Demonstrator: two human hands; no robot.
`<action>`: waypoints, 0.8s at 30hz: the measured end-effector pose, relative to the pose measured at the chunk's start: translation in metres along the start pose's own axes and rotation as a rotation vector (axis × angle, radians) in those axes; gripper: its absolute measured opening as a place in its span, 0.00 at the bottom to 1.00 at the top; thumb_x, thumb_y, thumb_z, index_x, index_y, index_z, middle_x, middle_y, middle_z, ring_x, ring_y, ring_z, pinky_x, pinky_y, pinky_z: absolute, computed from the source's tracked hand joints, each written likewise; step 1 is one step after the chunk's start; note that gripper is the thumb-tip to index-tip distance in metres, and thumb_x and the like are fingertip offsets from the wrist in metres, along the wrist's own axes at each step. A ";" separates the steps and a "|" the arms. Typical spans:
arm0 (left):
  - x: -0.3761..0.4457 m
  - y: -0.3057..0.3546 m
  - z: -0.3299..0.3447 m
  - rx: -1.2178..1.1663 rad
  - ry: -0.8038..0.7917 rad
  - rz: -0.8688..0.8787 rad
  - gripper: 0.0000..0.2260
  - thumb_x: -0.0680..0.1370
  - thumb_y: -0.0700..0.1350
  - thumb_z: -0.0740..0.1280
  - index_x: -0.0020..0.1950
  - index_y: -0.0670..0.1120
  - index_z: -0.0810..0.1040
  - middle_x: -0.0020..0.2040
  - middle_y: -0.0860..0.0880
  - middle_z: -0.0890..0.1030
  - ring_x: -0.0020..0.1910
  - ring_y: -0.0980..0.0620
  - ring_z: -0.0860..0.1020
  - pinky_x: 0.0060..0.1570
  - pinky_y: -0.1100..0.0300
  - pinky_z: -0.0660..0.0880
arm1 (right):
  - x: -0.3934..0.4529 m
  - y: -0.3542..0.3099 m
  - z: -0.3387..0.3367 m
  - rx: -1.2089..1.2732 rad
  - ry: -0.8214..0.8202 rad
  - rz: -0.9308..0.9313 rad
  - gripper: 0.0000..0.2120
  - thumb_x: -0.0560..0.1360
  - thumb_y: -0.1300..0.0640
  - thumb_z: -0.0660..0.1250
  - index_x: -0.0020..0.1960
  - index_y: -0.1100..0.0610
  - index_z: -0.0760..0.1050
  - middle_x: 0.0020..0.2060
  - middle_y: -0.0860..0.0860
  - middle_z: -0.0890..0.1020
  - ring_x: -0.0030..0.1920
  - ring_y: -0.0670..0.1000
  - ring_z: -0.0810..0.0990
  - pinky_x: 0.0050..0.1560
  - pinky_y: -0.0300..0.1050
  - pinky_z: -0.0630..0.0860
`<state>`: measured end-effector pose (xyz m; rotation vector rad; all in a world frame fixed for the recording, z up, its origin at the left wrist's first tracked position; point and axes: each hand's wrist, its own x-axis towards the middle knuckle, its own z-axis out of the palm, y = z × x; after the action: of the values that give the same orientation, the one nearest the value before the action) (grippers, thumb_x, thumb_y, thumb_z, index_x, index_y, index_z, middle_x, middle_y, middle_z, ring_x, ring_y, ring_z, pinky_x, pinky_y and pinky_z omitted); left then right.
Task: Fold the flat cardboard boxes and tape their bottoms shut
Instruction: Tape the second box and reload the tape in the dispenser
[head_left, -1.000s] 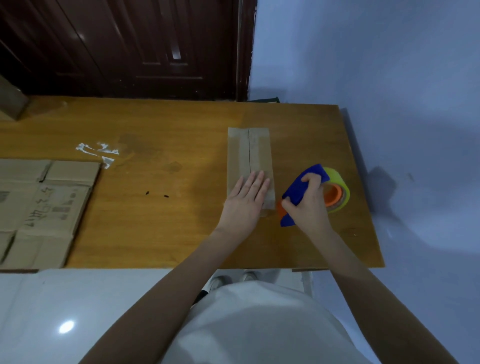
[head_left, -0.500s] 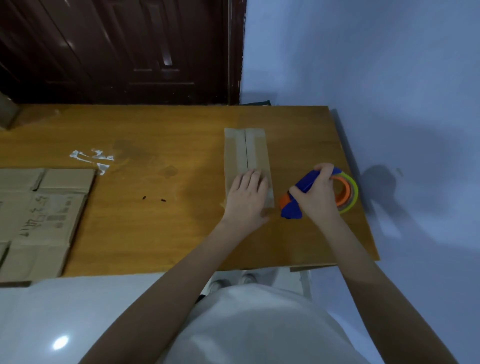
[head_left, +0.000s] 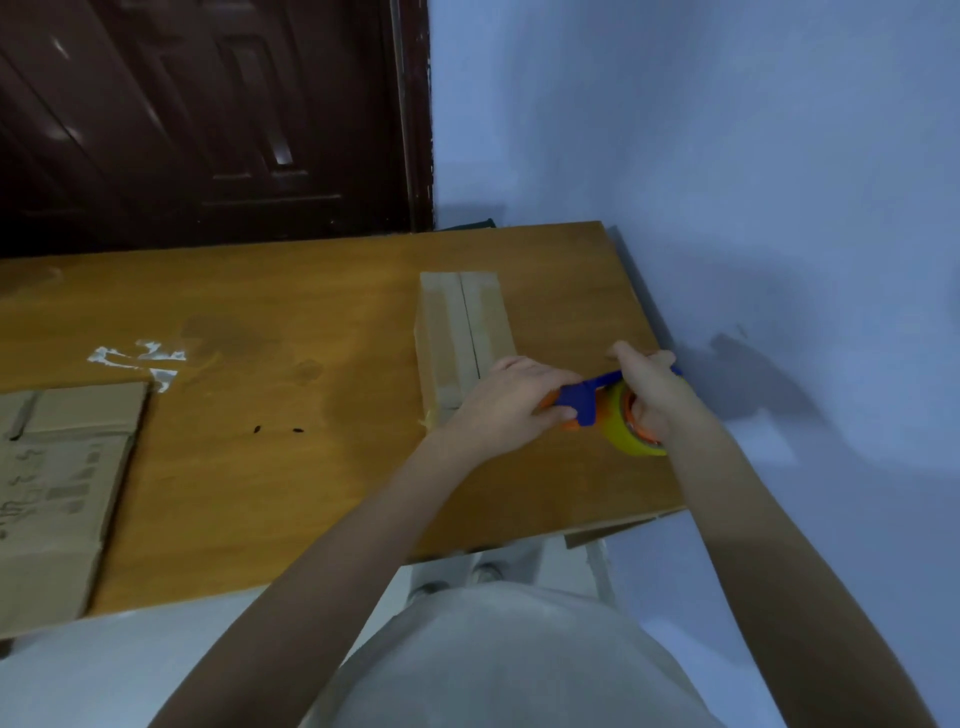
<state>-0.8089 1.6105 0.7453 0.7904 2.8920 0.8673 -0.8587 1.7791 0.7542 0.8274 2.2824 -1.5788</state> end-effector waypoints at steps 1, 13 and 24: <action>0.002 0.000 -0.002 -0.030 -0.034 0.012 0.19 0.79 0.51 0.63 0.69 0.49 0.71 0.61 0.50 0.78 0.60 0.49 0.74 0.61 0.55 0.66 | 0.002 0.001 -0.001 0.026 0.011 0.029 0.32 0.77 0.52 0.63 0.72 0.63 0.52 0.62 0.56 0.66 0.61 0.56 0.69 0.54 0.49 0.68; 0.052 0.006 -0.025 -0.398 -0.421 -0.136 0.13 0.80 0.44 0.62 0.65 0.45 0.74 0.59 0.49 0.77 0.55 0.53 0.75 0.56 0.58 0.72 | 0.007 0.012 -0.031 0.232 -0.135 0.229 0.16 0.75 0.56 0.63 0.61 0.59 0.67 0.51 0.57 0.72 0.45 0.53 0.75 0.47 0.47 0.74; 0.124 0.002 -0.004 -0.393 -0.885 -0.541 0.15 0.80 0.38 0.62 0.66 0.37 0.71 0.62 0.35 0.76 0.59 0.40 0.77 0.54 0.49 0.77 | 0.004 0.042 -0.023 0.145 -0.322 0.319 0.11 0.80 0.52 0.56 0.44 0.57 0.72 0.34 0.55 0.77 0.36 0.52 0.76 0.38 0.44 0.73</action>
<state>-0.9167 1.6694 0.7647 0.2215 1.9123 0.7201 -0.8348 1.8124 0.7286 0.8497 1.7362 -1.6060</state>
